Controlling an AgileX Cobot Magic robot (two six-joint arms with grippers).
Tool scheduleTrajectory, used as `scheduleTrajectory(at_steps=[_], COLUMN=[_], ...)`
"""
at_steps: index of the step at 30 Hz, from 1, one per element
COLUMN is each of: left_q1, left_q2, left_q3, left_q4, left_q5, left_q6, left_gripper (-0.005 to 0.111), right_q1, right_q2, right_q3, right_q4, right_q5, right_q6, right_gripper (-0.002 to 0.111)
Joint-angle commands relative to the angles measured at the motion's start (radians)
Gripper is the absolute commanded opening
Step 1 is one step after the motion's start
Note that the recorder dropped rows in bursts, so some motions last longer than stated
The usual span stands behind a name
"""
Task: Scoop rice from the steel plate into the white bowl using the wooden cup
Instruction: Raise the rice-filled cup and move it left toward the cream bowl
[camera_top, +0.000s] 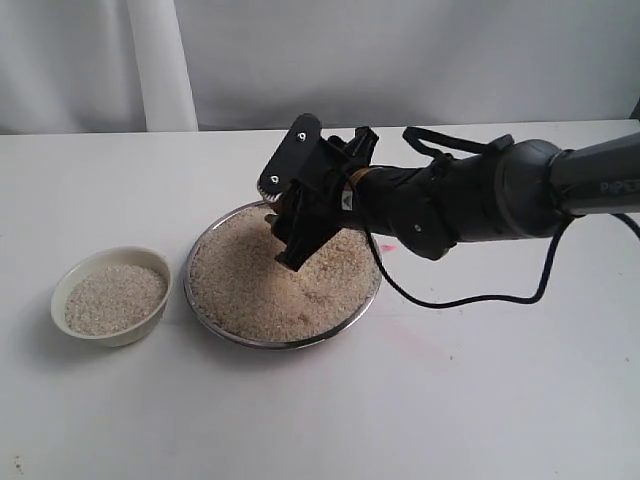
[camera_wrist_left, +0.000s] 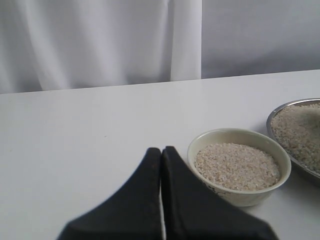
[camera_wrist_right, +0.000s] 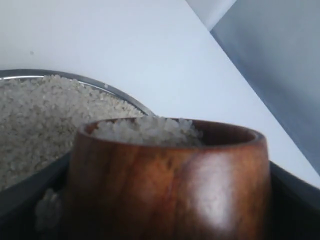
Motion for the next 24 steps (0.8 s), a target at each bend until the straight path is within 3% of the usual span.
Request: scheduleTrajectory(at_steps=[1,18,24], left_q1=[-0.003,-0.003,-0.003], left_q2=[0.000,0.000,0.000], left_q3=[0.002,0.002,0.002], left_q4=[-0.008,-0.008,-0.008], left_q5=[-0.011,-0.011,-0.011], left_q6=[-0.005,-0.005,-0.005], left_gripper=[0.000,0.000,0.000], right_q1=[0.015,0.143,0.210], right_q2=[-0.037,-0.019,0.092], right_q3=[0.000,-0.206,-0.376], right_q4=[-0.044,-0.090,-0.131], right_q5=[-0.011,0.128,0.239], right_q6=[0.003,-0.002,-0.004], right_gripper=[0.000,0.000,0.000])
